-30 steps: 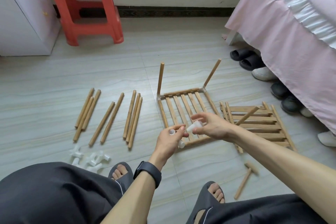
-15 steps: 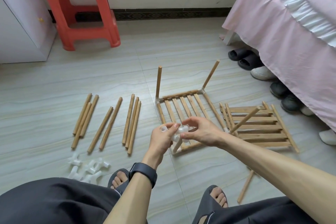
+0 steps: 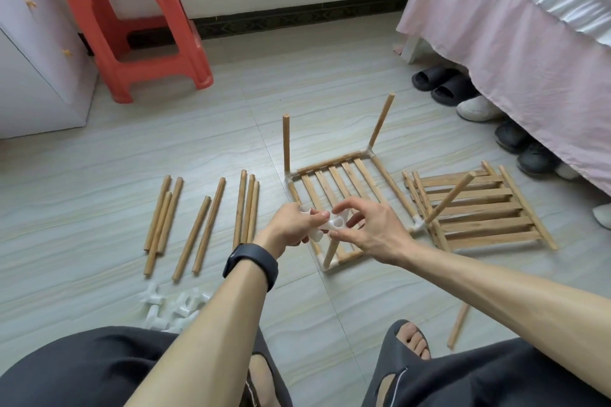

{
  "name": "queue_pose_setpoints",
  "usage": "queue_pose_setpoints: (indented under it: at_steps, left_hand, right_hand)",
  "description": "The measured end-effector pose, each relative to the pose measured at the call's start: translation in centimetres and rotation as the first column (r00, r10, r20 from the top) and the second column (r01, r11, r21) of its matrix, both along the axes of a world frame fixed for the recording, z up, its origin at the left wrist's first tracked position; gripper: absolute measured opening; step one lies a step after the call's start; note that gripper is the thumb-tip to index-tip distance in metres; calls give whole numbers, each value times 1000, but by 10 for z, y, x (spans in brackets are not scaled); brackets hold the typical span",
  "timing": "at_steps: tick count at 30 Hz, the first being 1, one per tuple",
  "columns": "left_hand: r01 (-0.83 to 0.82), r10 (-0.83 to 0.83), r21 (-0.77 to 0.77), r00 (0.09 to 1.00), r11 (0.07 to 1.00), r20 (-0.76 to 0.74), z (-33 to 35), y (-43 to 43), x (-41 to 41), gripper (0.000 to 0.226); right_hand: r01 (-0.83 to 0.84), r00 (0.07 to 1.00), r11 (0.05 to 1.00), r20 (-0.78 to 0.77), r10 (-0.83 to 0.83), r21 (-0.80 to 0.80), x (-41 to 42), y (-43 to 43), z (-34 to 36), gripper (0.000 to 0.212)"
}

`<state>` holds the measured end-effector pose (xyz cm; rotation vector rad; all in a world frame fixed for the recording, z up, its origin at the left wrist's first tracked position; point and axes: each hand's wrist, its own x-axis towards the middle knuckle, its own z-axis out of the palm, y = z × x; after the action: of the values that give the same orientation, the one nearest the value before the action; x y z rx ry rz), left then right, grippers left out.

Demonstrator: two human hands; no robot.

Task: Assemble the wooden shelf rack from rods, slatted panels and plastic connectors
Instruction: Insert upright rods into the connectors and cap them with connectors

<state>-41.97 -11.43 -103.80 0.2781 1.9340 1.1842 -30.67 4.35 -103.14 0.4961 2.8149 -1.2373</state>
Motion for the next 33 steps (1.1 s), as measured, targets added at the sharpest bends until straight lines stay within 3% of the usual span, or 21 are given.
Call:
queue_pose_setpoints:
  at_steps: [6,9,13,17,24,33]
  left_hand:
    - [125,-137,-98,982,987,-129,27,1,-22,30]
    - [94,-99,-43,983,995,-153,15,2,-7,27]
    - [-40,44,45,996,998,-76,-4,-2,8,29]
    - [1,4,54,996,999,-86,-6,0,9,26]
    - [-29,33,89,998,996,-52,-8,1,16,27]
    - [-55,63,90,993,994,-98,-1,3,17,26]
  right_hand:
    - [97,982,994,-156,-104,-51,1,-19,-5,32]
    - [170,975,979,-124,-183,-114,13,-19,-16,35]
    - [266,946,958,-163,-281,-108,19,-35,-35,39]
    - [335,896,927,-249,-368,-168,19,-47,-45,36]
    - [325,860,935,-367,-355,-142,21,-49,-53,36]
    - [324,853,929,-370,-368,-178,22,-47,-52,39]
